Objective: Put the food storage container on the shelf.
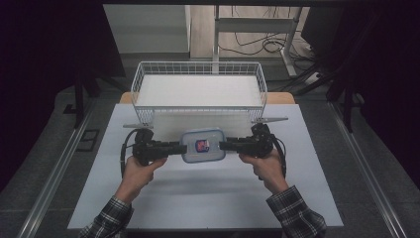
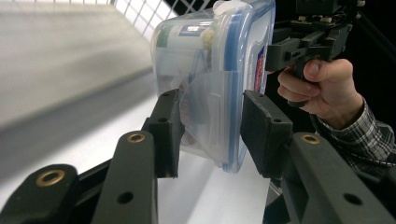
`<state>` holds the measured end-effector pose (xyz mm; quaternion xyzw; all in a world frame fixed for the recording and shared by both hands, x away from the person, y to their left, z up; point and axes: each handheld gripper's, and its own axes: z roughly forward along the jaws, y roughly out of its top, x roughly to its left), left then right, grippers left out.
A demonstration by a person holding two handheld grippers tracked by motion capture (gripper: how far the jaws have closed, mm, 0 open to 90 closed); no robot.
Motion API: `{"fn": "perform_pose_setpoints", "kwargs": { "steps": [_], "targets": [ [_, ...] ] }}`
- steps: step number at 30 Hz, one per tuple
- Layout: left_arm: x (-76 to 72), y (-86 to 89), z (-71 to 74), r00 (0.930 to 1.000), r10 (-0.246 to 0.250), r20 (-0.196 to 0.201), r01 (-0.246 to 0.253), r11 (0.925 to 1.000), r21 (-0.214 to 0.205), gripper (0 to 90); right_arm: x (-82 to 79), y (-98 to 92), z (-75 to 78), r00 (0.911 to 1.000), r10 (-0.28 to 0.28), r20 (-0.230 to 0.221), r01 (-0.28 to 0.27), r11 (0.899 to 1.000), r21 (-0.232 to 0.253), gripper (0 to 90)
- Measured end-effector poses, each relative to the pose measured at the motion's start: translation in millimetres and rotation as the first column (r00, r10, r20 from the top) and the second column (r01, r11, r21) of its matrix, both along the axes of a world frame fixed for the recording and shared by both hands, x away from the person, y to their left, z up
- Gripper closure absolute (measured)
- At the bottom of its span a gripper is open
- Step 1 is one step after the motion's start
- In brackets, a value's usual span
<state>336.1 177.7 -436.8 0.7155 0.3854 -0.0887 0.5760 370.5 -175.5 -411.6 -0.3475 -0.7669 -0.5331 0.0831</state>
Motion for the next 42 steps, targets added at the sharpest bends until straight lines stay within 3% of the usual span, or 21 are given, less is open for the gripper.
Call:
{"fn": "perform_pose_setpoints", "kwargs": {
  "steps": [1, 2, 3, 4, 7, 11, 16, 22, 33, 40, 42],
  "targets": [
    [3.4, 1.0, 9.9, 0.9999, 0.009, 0.011, -0.009, 1.0, 0.004, 59.1, 4.5, 1.3, 9.3, 1.0, 0.001, 0.006, -0.001, 1.0, 0.0, 57.3],
    [3.4, 1.0, 9.9, 0.9999, 0.009, 0.011, -0.009, 1.0, 0.004, 59.1, 4.5, 1.3, 9.3, 1.0, 0.001, 0.006, -0.001, 1.0, 0.0, 57.3],
    [7.9, 2.2, 20.1, 0.9997, 0.015, 0.022, -0.015, 0.9999, 0.004, 59.1, 8.9, 2.8, 18.8, 0.9999, -0.002, 0.016, 0.002, 1.0, 0.004, 57.3],
    [7.9, 2.2, 20.1, 0.9997, 0.015, 0.022, -0.015, 0.9999, 0.004, 59.1, 8.9, 2.8, 18.8, 0.9999, -0.002, 0.016, 0.002, 1.0, 0.004, 57.3],
    [17.1, 5.1, 40.4, 0.9989, 0.028, 0.038, -0.028, 0.9996, 0.007, 59.0, 18.4, 6.0, 36.1, 0.9995, -0.007, 0.031, 0.007, 1.0, 0.017, 57.3],
    [27.3, 8.2, 56.9, 0.9979, 0.04, 0.051, -0.04, 0.9992, -0.001, 58.8, 27.8, 9.1, 51.4, 0.999, -0.015, 0.041, 0.014, 0.999, 0.03, 57.2],
    [38.9, 10.9, 69.8, 0.9971, 0.052, 0.056, -0.052, 0.9986, -0.001, 58.7, 37.9, 12.4, 62.3, 0.9985, -0.024, 0.048, 0.022, 0.999, 0.038, 57.1],
    [62.8, 13.8, 87.9, 0.9957, 0.075, 0.054, -0.076, 0.9971, 0.003, 58.4, 60.4, 16.6, 73.5, 0.998, -0.039, 0.049, 0.036, 0.998, 0.059, 56.9],
    [102.3, 14.2, 89.6, 0.995, 0.099, 0.017, -0.098, 0.9947, -0.029, 58.1, 97.6, 19.4, 82.7, 0.9966, -0.08, 0.021, 0.078, 0.995, 0.056, 56.6],
    [113.7, 12.0, 87.0, 0.9933, 0.115, 0.012, -0.115, 0.9932, -0.016, 57.3, 112.4, 19.2, 79.0, 0.9956, -0.094, -0.005, 0.094, 0.993, 0.066, 56.2],
    [115.0, 12.6, 83.5, 0.9926, 0.12, 0.013, -0.12, 0.9921, -0.038, 57.2, 115.5, 19.1, 77.7, 0.9954, -0.095, -0.014, 0.095, 0.993, 0.069, 56.3]
  ]
}}
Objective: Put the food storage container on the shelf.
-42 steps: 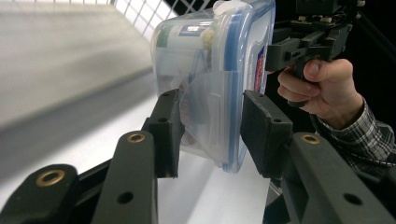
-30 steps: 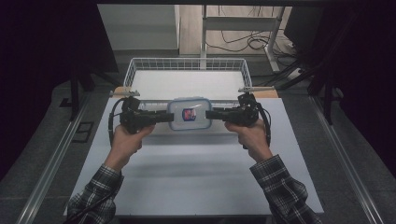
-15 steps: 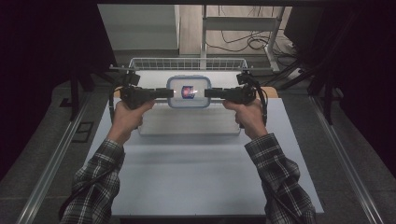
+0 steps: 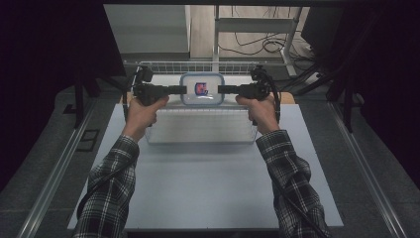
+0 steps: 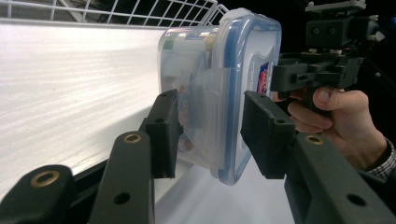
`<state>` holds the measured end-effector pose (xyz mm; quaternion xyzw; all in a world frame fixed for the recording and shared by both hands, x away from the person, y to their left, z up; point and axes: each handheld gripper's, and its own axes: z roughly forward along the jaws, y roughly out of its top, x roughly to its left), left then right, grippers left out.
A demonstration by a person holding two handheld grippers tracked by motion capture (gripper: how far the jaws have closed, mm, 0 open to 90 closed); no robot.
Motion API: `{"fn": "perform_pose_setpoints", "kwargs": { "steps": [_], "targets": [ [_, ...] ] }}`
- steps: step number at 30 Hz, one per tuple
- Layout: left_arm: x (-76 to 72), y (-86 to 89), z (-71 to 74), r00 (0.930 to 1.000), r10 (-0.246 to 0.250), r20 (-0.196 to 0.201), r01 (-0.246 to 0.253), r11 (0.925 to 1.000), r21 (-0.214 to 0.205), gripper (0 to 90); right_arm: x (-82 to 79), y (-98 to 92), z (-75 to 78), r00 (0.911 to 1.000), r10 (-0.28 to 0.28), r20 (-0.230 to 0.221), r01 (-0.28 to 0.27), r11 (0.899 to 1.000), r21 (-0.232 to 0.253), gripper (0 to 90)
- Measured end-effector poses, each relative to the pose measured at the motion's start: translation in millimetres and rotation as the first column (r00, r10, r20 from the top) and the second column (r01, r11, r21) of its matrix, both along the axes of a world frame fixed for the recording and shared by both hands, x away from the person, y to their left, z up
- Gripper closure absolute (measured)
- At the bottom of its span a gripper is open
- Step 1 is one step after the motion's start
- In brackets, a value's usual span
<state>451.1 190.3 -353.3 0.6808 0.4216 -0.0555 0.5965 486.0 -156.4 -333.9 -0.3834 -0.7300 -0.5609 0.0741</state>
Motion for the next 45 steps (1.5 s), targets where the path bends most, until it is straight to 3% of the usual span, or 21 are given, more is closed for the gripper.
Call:
{"fn": "perform_pose_setpoints", "kwargs": {
  "steps": [3, 11, 14, 16, 17, 18, 21, 23, 25, 26, 28, 29, 30, 31, 33, 34, 37, 40, 41, 43, 45],
  "targets": [
    [1.1, 1.4, -2.8, 1.0, 0.008, 0.004, -0.007, 0.9998, -0.018, 56.9, 3.3, 0.8, 0.0, 1.0, 0.0, -0.005, 0.0, 1.0, 0.003, 56.1],
    [0.1, -0.2, -1.5, 0.9977, 0.064, 0.024, -0.065, 0.997, 0.041, 51.0, 5.4, 9.9, 3.5, 0.9987, -0.036, 0.034, 0.04, 0.995, -0.093, 53.0],
    [-0.5, 1.7, -0.7, 0.9965, 0.081, 0.021, -0.082, 0.9955, 0.048, 49.7, 6.2, 10.2, 2.5, 0.9978, -0.057, 0.035, 0.06, 0.996, -0.073, 56.1],
    [-1.8, 1.1, 2.0, 0.9924, 0.117, 0.038, -0.12, 0.9898, 0.077, 48.2, 5.4, 10.0, 3.7, 0.9974, -0.06, 0.04, 0.063, 0.995, -0.078, 56.7],
    [-2.5, -0.7, 5.6, 0.9865, 0.153, 0.058, -0.159, 0.9805, 0.115, 45.5, 3.7, 11.4, 5.7, 0.9962, -0.069, 0.054, 0.073, 0.993, -0.093, 56.0],
    [-2.5, -0.7, 5.6, 0.9865, 0.153, 0.058, -0.159, 0.9805, 0.115, 44.3, 3.7, 11.4, 5.7, 0.9962, -0.069, 0.054, 0.073, 0.993, -0.093, 56.0],
    [-4.4, -4.2, 11.6, 0.9739, 0.205, 0.097, -0.22, 0.9596, 0.176, 43.3, 0.6, 13.9, 9.5, 0.9905, -0.101, 0.093, 0.113, 0.985, -0.13, 54.2],
    [-8.9, -3.0, 15.5, 0.9669, 0.224, 0.123, -0.242, 0.9554, 0.169, 43.3, 0.1, 13.5, 9.9, 0.9887, -0.109, 0.103, 0.122, 0.983, -0.135, 54.2],
    [-21.1, 2.8, 20.0, 0.9656, 0.209, 0.155, -0.228, 0.966, 0.121, 47.9, -4.1, 8.5, 13.5, 0.982, -0.129, 0.138, 0.148, 0.979, -0.138, 55.1],
    [-21.1, 2.8, 20.0, 0.9656, 0.209, 0.155, -0.228, 0.966, 0.121, 50.6, -4.1, 8.5, 13.5, 0.982, -0.129, 0.138, 0.148, 0.979, -0.138, 55.1],
    [-32.9, 4.9, 21.4, 0.9616, 0.188, 0.2, -0.216, 0.9684, 0.125, 58.5, -10.6, 2.8, 17.3, 0.9761, -0.139, 0.167, 0.161, 0.979, -0.126, 60.8],
    [-38.6, 5.2, 20.7, 0.9608, 0.171, 0.218, -0.202, 0.9709, 0.128, 63.6, -20.2, -0.8, 19.9, 0.9687, -0.128, 0.213, 0.159, 0.978, -0.135, 71.7],
    [-43.9, 4.6, 19.0, 0.9608, 0.156, 0.229, -0.192, 0.9713, 0.141, 63.6, -20.2, -0.8, 19.9, 0.9687, -0.128, 0.213, 0.159, 0.978, -0.135, 71.7],
    [-48.4, 3.3, 16.4, 0.961, 0.14, 0.238, -0.181, 0.9706, 0.159, 74.5, -31.8, -0.8, 19.2, 0.9608, -0.095, 0.261, 0.138, 0.979, -0.151, 83.1],
    [-54.5, -0.9, 9.3, 0.9631, 0.106, 0.247, -0.156, 0.9695, 0.19, 78.3, -37.2, 0.3, 17.6, 0.9572, -0.073, 0.28, 0.121, 0.98, -0.16, 87.1],
    [-55.1, -6.6, 2.0, 0.9667, 0.081, 0.243, -0.133, 0.9692, 0.207, 83.4, -45.1, 5.2, 12.1, 0.9537, -0.032, 0.299, 0.09, 0.979, -0.183, 89.1],
    [-48.8, -17.3, -4.2, 0.9706, 0.066, 0.231, -0.122, 0.9632, 0.239, 86.0, -49.5, 17.9, 3.2, 0.9539, 0.007, 0.3, 0.066, 0.971, -0.23, 89.1],
    [-43.4, -22.3, -5.5, 0.9712, 0.081, 0.224, -0.14, 0.9551, 0.261, 86.1, -48.7, 25.2, -0.9, 0.9547, 0.016, 0.297, 0.065, 0.964, -0.259, 89.0],
    [-38.5, -23.2, -6.8, 0.9718, 0.098, 0.215, -0.151, 0.9571, 0.247, 86.4, -45.6, 29.5, -4.0, 0.9541, 0.011, 0.299, 0.076, 0.958, -0.277, 89.0],
    [-34.4, -23.6, -7.5, 0.9722, 0.109, 0.207, -0.162, 0.9527, 0.257, 86.2, -40.8, 29.9, -6.4, 0.9556, -0.003, 0.295, 0.088, 0.957, -0.277, 89.0],
    [-30.8, -23.2, -8.9, 0.9732, 0.117, 0.198, -0.166, 0.9542, 0.249, 85.5, -36.5, 29.6, -8.5, 0.9589, -0.01, 0.284, 0.091, 0.958, -0.273, 88.9]
  ]
}}
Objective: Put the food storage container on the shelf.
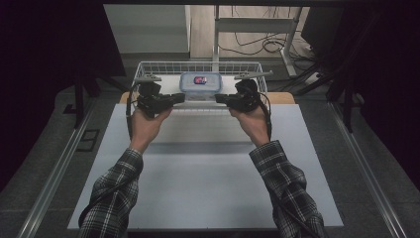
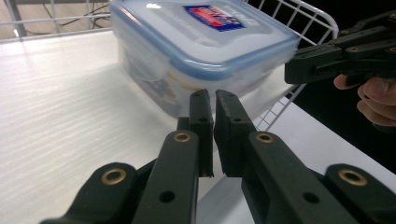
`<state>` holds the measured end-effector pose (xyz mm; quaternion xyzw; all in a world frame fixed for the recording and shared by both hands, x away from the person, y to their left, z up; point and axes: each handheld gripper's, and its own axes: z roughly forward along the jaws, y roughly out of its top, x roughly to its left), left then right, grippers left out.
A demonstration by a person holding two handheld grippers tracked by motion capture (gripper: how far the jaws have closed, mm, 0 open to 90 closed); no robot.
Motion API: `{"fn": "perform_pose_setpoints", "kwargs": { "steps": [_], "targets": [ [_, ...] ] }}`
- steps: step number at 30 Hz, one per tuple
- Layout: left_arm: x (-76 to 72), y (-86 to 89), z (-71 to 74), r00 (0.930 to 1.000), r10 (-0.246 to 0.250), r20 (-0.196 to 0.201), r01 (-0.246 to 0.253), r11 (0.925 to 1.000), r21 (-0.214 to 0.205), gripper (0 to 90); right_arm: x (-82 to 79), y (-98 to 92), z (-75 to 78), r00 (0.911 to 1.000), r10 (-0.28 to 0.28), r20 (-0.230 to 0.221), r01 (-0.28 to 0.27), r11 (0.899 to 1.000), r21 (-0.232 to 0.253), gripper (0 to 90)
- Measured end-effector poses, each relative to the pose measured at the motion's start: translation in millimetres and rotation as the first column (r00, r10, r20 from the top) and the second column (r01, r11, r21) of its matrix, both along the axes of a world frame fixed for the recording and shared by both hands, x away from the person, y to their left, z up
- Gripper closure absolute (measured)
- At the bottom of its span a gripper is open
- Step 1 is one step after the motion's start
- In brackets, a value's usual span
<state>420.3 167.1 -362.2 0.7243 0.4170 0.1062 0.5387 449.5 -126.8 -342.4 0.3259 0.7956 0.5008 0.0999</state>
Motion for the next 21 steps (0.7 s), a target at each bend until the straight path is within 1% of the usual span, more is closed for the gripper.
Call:
{"fn": "perform_pose_setpoints", "kwargs": {
  "steps": [1, 3, 4, 5, 6, 7, 8, 9, 10, 12, 14, 15, 16, 18, 19, 20, 21],
  "targets": [
    [1.1, 0.2, -0.5, 1.0, 0.008, -0.003, -0.008, 1.0, 0.0, 85.1, 1.6, -0.1, -0.7, 1.0, -0.007, -0.001, 0.007, 1.0, 0.002, 89.0],
    [1.3, 0.5, -0.9, 0.9999, 0.009, -0.005, -0.009, 0.9999, -0.004, 84.1, 2.8, -0.3, -1.1, 0.9999, -0.013, -0.003, 0.014, 1.0, 0.005, 88.9],
    [-1.4, 0.8, -1.5, 1.0, -0.003, 0.0, 0.003, 0.9999, -0.016, 82.7, 3.5, -0.9, -1.3, 0.9999, -0.015, -0.004, 0.015, 1.0, 0.006, 88.7],
    [-1.4, 0.8, -1.5, 1.0, -0.003, 0.0, 0.003, 0.9999, -0.016, 81.7, 3.5, -0.9, -1.3, 0.9999, -0.015, -0.004, 0.015, 1.0, 0.006, 88.7],
    [-5.9, 0.7, -2.1, 0.9999, -0.013, 0.006, 0.013, 0.9999, -0.008, 80.4, 1.5, -2.0, -1.2, 0.9999, -0.01, 0.001, 0.01, 1.0, 0.002, 87.2],
    [-5.9, 0.7, -2.1, 0.9999, -0.013, 0.006, 0.013, 0.9999, -0.008, 78.1, 0.4, -2.9, -1.1, 1.0, -0.006, 0.001, 0.006, 1.0, 0.004, 85.6],
    [-9.8, 0.8, -2.7, 0.9997, -0.022, 0.011, 0.022, 0.9998, -0.003, 75.1, -0.7, -3.6, -1.2, 1.0, -0.004, -0.002, 0.004, 1.0, 0.008, 83.6],
    [-9.8, 0.8, -2.7, 0.9997, -0.022, 0.011, 0.022, 0.9998, -0.003, 72.8, -0.7, -3.6, -1.2, 1.0, -0.004, -0.002, 0.004, 1.0, 0.008, 83.6],
    [-14.2, 1.6, -3.2, 0.9995, -0.028, 0.017, 0.028, 0.9996, -0.008, 70.7, -3.4, -4.6, -1.6, 1.0, 0.001, -0.005, 0.0, 1.0, 0.013, 79.6],
    [-18.7, 2.2, -3.8, 0.9989, -0.037, 0.028, 0.038, 0.9993, -0.009, 65.4, -7.0, -4.9, -2.2, 1.0, 0.004, -0.003, -0.004, 1.0, 0.016, 75.5],
    [-23.5, 2.1, -4.2, 0.9985, -0.041, 0.035, 0.041, 0.9992, 0.0, 58.9, -10.8, -4.7, -3.0, 0.9999, 0.011, 0.0, -0.011, 1.0, 0.016, 71.6],
    [-23.5, 2.1, -4.2, 0.9985, -0.041, 0.035, 0.041, 0.9992, 0.0, 56.2, -10.8, -4.7, -3.0, 0.9999, 0.011, 0.0, -0.011, 1.0, 0.016, 71.6],
    [-25.7, 2.0, -4.3, 0.998, -0.047, 0.041, 0.047, 0.9989, 0.007, 56.2, -12.6, -4.7, -3.5, 0.9999, 0.014, 0.001, -0.014, 1.0, 0.014, 69.5],
    [-31.0, 1.2, -5.0, 0.9971, -0.056, 0.052, 0.055, 0.9984, 0.016, 51.7, -16.8, -4.7, -4.8, 0.9998, 0.018, 0.005, -0.018, 1.0, 0.021, 65.8],
    [-32.4, 0.8, -5.4, 0.9966, -0.062, 0.054, 0.061, 0.9979, 0.02, 48.5, -19.3, -5.0, -5.9, 0.9998, 0.021, 0.006, -0.021, 0.999, 0.028, 63.9],
    [-37.5, -1.0, -6.6, 0.9955, -0.069, 0.064, 0.067, 0.9969, 0.042, 44.4, -23.5, -5.5, -7.5, 0.9996, 0.026, 0.008, -0.026, 0.999, 0.031, 60.8],
    [-37.5, -1.0, -6.6, 0.9955, -0.069, 0.064, 0.067, 0.9969, 0.042, 41.9, -23.5, -5.5, -7.5, 0.9996, 0.026, 0.008, -0.026, 0.999, 0.031, 60.8]
  ]
}}
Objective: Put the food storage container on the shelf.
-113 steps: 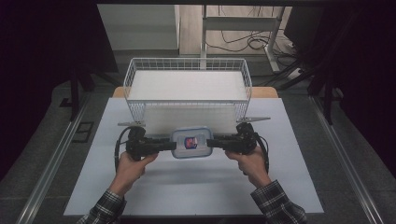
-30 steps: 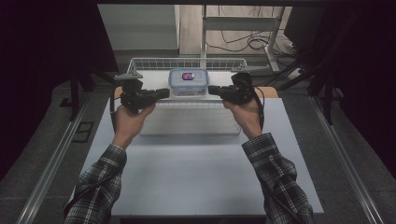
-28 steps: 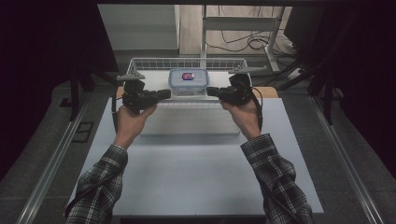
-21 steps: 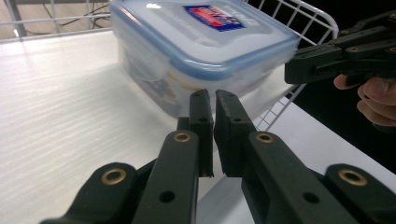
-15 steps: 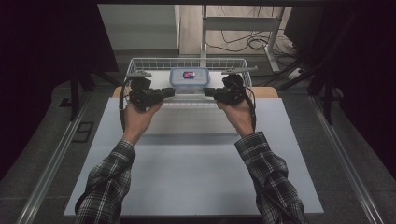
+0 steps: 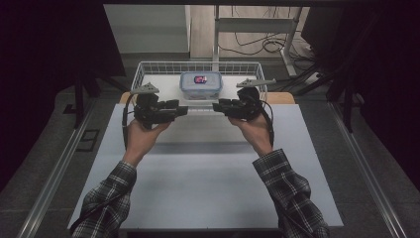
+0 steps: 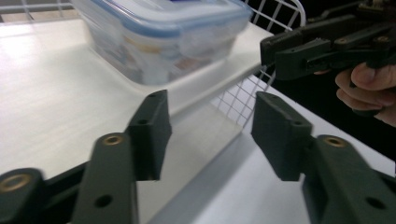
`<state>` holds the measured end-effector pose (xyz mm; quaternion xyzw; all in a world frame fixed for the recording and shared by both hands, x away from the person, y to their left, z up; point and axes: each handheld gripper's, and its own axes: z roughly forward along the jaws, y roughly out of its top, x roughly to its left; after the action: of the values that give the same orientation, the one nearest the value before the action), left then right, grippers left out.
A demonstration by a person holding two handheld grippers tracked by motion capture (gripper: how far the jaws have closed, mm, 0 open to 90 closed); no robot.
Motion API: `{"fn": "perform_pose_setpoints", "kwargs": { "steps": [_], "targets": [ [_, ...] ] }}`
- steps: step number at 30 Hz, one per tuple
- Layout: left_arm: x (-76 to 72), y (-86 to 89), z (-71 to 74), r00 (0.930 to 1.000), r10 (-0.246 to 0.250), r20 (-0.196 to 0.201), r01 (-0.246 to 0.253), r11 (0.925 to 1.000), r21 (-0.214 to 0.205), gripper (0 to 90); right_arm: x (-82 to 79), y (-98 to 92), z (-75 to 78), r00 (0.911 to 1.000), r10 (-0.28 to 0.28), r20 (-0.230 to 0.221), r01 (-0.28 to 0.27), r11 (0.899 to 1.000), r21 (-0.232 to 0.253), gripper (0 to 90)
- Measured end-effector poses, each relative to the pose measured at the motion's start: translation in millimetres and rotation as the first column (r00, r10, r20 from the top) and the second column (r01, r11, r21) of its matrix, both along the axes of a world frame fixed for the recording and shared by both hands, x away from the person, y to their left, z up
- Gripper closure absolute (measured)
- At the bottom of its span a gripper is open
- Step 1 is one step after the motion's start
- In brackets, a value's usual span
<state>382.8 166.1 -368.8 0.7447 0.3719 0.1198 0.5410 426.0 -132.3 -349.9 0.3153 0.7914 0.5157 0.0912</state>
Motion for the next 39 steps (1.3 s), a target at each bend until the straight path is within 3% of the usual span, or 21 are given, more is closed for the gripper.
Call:
{"fn": "perform_pose_setpoints", "kwargs": {
  "steps": [1, 8, 17, 21, 22, 27, 34, 35, 39],
  "targets": [
    [-6.7, -2.1, -1.6, 0.9999, 0.003, 0.014, -0.003, 0.9996, 0.027, 39.5, -5.8, -0.5, -2.2, 1.0, 0.006, 0.004, -0.006, 1.0, -0.002, 57.6],
    [-32.9, -8.1, -17.1, 0.999, -0.011, 0.042, 0.006, 0.994, 0.109, 25.8, -30.4, -7.2, -13.5, 0.9996, 0.023, 0.015, -0.023, 0.999, -0.033, 44.6],
    [-66.3, -5.8, -45.2, 0.9997, -0.014, 0.021, 0.011, 0.9896, 0.144, 12.0, -66.9, -19.9, -31.3, 0.9985, 0.043, 0.035, -0.04, 0.995, -0.091, 26.7],
    [-88.3, 2.9, -61.6, 0.9999, -0.013, 0.0, 0.013, 0.9931, 0.116, 7.2, -89.0, -30.2, -43.2, 0.9978, 0.033, 0.058, -0.026, 0.992, -0.121, 15.7],
    [-88.3, 2.9, -61.6, 0.9999, -0.013, 0.0, 0.013, 0.9931, 0.116, 5.4, -89.0, -30.2, -43.2, 0.9978, 0.033, 0.058, -0.026, 0.992, -0.121, 15.7],
    [-115.6, 14.8, -80.8, 0.9999, 0.015, -0.006, -0.014, 0.9922, 0.124, 2.1, -108.9, -48.1, -61.2, 0.9995, 0.005, 0.032, -0.001, 0.992, -0.129, 5.2],
    [-143.0, 26.9, -102.3, 0.9975, 0.07, 0.009, -0.071, 0.985, 0.157, 0.0, -126.1, -70.8, -84.1, 0.9992, -0.031, 0.024, 0.034, 0.991, -0.131, 1.9],
    [-151.3, 31.4, -111.6, 0.9961, 0.088, 0.011, -0.088, 0.9847, 0.15, 0.0, -132.2, -79.0, -93.7, 0.999, -0.042, 0.015, 0.043, 0.991, -0.123, 0.3],
    [-161.3, 36.8, -125.4, 0.9929, 0.117, 0.022, -0.119, 0.9758, 0.184, 0.0, -142.5, -89.0, -110.3, 0.9981, -0.062, 0.005, 0.062, 0.989, -0.134, 0.0]
  ]
}}
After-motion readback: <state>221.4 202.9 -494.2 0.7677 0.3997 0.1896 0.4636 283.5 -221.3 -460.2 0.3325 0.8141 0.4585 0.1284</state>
